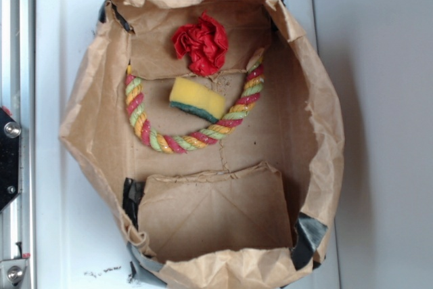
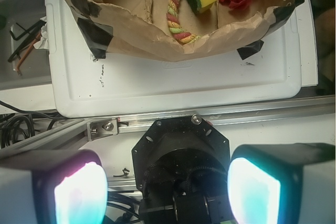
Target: Grab the green sponge.
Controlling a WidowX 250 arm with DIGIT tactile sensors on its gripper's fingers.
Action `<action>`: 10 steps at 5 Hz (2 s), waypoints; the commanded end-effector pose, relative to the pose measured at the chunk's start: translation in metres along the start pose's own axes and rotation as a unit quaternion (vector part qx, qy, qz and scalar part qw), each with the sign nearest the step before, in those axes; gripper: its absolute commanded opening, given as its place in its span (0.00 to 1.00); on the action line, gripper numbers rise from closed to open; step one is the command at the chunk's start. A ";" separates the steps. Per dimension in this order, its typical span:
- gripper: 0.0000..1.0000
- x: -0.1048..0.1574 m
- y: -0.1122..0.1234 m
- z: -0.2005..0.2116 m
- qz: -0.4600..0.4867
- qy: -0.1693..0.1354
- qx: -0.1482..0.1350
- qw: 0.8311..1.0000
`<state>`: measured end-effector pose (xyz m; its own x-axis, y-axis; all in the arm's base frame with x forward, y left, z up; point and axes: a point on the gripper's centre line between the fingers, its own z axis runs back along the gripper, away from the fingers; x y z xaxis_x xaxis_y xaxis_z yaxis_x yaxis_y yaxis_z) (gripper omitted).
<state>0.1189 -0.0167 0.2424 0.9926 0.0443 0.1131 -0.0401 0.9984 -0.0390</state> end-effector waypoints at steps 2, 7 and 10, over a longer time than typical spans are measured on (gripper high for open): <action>1.00 0.049 0.025 -0.018 0.007 -0.002 0.006 1.000; 1.00 0.137 0.071 -0.093 -0.084 -0.054 0.046 0.994; 1.00 0.138 0.078 -0.122 -0.119 -0.066 0.041 0.990</action>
<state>0.2628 0.0574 0.1234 0.9532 -0.2186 0.2087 0.2080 0.9755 0.0718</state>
